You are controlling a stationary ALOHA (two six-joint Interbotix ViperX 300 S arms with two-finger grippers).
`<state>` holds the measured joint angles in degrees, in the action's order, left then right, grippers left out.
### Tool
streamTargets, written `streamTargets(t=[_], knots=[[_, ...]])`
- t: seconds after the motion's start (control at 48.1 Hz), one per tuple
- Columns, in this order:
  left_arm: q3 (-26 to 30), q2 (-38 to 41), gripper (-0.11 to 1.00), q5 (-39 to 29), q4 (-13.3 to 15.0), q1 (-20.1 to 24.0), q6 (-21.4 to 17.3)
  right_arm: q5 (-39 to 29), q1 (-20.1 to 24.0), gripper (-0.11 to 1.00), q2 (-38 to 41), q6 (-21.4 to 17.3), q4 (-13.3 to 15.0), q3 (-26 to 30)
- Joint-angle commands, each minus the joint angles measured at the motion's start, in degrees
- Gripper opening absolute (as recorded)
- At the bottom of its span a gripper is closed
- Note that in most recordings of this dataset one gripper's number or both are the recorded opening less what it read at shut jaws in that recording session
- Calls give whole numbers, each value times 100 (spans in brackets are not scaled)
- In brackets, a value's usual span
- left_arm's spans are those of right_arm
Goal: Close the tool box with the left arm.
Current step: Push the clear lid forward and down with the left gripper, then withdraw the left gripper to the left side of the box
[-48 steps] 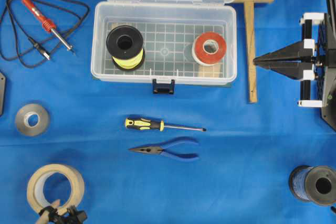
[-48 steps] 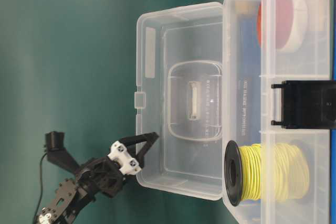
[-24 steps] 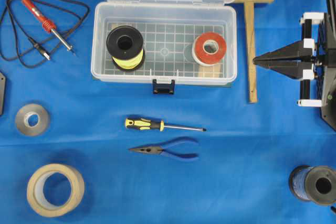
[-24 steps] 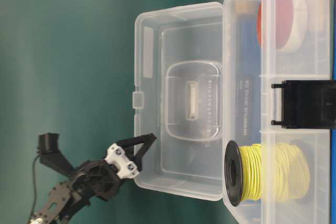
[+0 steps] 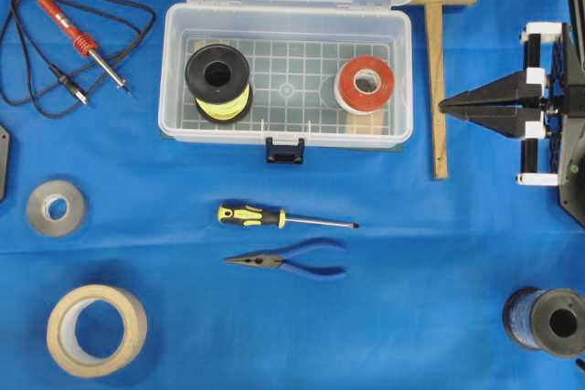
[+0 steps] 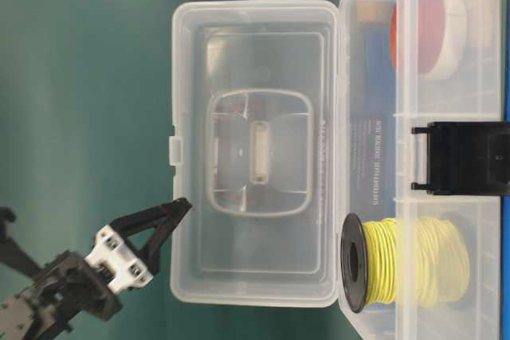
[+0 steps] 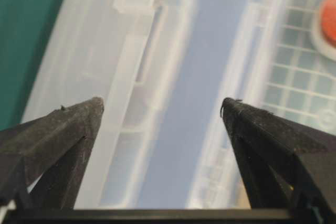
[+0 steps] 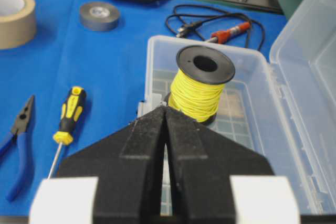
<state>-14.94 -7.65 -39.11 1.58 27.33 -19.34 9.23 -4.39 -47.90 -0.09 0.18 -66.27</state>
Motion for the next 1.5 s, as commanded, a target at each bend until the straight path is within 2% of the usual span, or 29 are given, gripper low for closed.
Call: streamTargets(t=[0.0,0.104,0.312,0.437,0.582,0.749,0.853,1.123,1.477], knots=[[-229,-62,90,-211,70,-448,97,44,-9,0,35,9,0,62],[-431,-246,90,-211,97,-703,141,44,-9,0,44,9,0,62],[-870,-562,90,-185,79,-1134,1002,53,-9,0,35,0,0,62],[-1143,-765,90,-114,88,-1529,1160,53,-9,0,35,9,9,62],[-1371,-958,90,26,88,-2030,1573,62,0,0,44,0,9,62],[-1415,-1099,89,35,79,-2496,1898,62,-9,0,44,0,0,70],[-1397,-1213,89,97,79,-2681,1934,79,-9,0,35,9,9,70],[-1564,-1863,89,334,35,-2689,1898,97,-18,0,18,0,0,70],[-2707,-3779,88,1477,18,-2689,1881,114,-18,0,0,-9,0,70]])
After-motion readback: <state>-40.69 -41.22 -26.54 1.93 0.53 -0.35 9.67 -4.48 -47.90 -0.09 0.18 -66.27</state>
